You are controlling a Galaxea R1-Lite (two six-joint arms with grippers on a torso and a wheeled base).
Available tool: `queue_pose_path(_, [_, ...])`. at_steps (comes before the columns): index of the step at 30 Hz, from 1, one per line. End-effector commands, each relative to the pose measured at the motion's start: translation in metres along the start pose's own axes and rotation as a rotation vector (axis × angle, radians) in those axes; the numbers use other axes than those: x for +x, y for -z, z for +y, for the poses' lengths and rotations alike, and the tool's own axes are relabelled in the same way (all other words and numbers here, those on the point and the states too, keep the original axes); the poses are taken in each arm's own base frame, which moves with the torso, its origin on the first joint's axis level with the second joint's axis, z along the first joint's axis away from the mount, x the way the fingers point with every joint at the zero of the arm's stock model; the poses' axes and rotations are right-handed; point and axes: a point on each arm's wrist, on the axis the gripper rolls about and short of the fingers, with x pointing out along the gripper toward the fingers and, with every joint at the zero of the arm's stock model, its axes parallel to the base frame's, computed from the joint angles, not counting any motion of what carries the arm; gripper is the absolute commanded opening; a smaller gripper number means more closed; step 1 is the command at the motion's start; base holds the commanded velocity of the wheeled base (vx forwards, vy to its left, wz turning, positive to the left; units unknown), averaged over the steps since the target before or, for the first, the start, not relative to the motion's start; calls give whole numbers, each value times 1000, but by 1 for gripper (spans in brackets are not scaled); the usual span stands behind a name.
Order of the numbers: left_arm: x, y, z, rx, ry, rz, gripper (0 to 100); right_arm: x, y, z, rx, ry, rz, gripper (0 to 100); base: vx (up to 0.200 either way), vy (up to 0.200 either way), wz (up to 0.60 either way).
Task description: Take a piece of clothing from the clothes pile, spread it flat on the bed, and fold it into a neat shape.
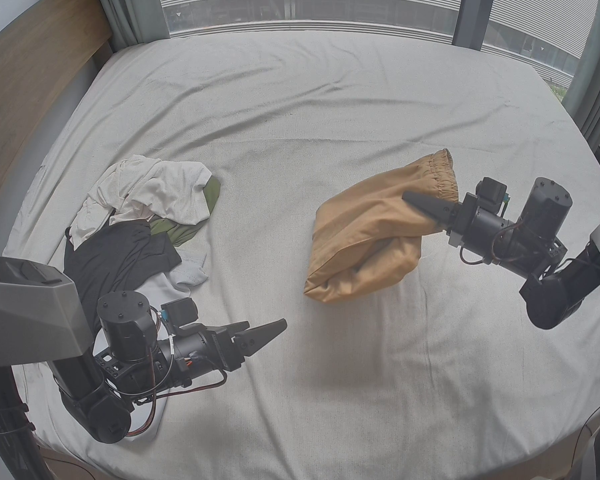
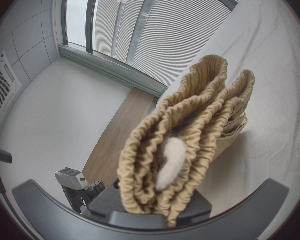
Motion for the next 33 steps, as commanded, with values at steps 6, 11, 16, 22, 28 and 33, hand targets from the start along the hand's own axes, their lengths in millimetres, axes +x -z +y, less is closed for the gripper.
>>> queue_pose_path(6, [0,0,0,-1,1,0,100,11,-56,-4,-42,23,-70,0,0,0,0])
queue_pose_path(11, [0,0,0,-3,1,0,100,22,-74,-12,-45,34,-82,0,0,0,0])
queue_pose_path(16, [1,1,1,-4,1,3,100,33,-94,-20,-56,39,-98,0,0,0,0])
queue_pose_path(22, [0,1,-1,-21,8,6,100,45,-115,-38,-60,57,-114,0,0,0,0])
queue_pose_path(28, [1,3,-1,-24,10,14,100,56,-126,-68,-34,81,-126,0,0,0,0])
queue_pose_path(33, [1,4,-3,-23,14,16,100,63,-111,-96,-2,110,-110,0,0,0,0])
